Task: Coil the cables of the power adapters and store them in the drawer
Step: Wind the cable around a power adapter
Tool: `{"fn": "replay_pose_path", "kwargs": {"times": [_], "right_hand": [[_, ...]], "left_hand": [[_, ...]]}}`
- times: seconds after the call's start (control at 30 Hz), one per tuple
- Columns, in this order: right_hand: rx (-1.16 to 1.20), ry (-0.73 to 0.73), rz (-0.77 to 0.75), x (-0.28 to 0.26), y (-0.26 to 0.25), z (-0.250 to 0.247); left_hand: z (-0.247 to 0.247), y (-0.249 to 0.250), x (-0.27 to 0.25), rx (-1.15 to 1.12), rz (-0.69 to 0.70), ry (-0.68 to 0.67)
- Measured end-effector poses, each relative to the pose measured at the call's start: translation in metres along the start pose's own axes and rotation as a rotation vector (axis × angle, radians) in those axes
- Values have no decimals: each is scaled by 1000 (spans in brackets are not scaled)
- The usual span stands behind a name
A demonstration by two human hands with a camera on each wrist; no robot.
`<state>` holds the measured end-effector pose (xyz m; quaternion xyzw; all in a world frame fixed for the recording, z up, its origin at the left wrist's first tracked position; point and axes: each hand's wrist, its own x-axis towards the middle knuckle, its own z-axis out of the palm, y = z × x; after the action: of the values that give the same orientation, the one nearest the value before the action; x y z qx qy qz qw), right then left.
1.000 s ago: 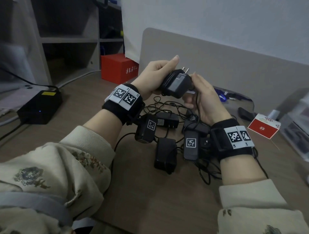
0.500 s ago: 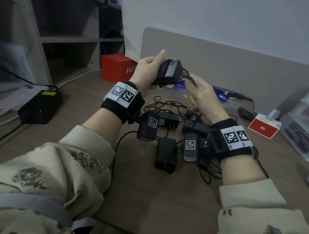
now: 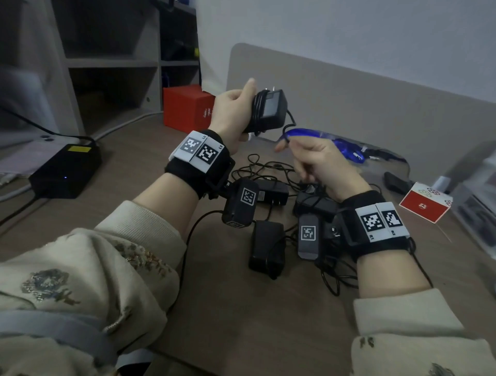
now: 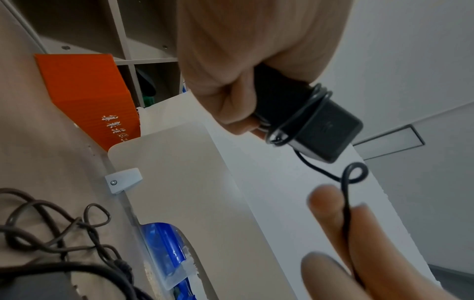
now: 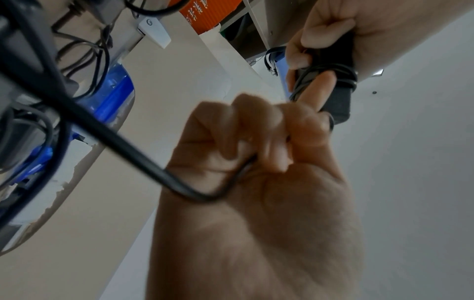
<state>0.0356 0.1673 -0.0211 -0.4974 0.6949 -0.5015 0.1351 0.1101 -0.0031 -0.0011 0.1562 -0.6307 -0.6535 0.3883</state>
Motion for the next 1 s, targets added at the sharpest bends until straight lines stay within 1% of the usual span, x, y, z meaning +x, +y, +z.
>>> {"fn": "replay_pose_path", "kwargs": {"times": [0.07, 0.1, 0.2, 0.27, 0.3, 0.33, 0.4, 0.5, 0.6, 0.67, 0.73, 0.8, 0.9, 0.93, 1.0], "right_hand": [[0, -105, 6, -2, -2, 2], [-8, -130, -2, -2, -3, 2], [-43, -152, -25, -3, -8, 1], [-107, -156, -10, -4, -13, 1], [-184, -160, 7, -3, -15, 2], [-277, -165, 28, -2, -16, 5], [-432, -171, 68, 1, -16, 11], [-545, -176, 106, 6, -14, 18], [-639, -218, 122, 7, -16, 25], [-731, -276, 132, 7, -21, 31], [-794, -318, 166, 6, -25, 35], [-805, -343, 181, 5, -27, 36], [-800, -357, 82, 5, -28, 33], [-786, -337, 44, 5, -28, 31], [-747, -251, -13, 6, -29, 27]], "left_hand": [[-3, -2, 4, 19, -4, 63], [-5, -5, 6, 52, 12, 96], [-8, -12, 11, 189, 109, 156], [-6, -12, 11, 227, 129, 166], [-6, -12, 12, 225, 121, 167], [-5, -12, 13, 202, 96, 165], [-6, -10, 14, 102, 2, 147], [-5, -9, 10, -21, -122, 114], [0, -10, 5, -64, -153, 95], [5, -12, 5, 41, -90, 115], [10, -16, 5, 194, 27, 139], [13, -20, 1, 335, 145, 129], [15, -24, -7, 574, 261, 69], [15, -25, -8, 645, 282, 47], [15, -24, -10, 736, 321, 5]]}}
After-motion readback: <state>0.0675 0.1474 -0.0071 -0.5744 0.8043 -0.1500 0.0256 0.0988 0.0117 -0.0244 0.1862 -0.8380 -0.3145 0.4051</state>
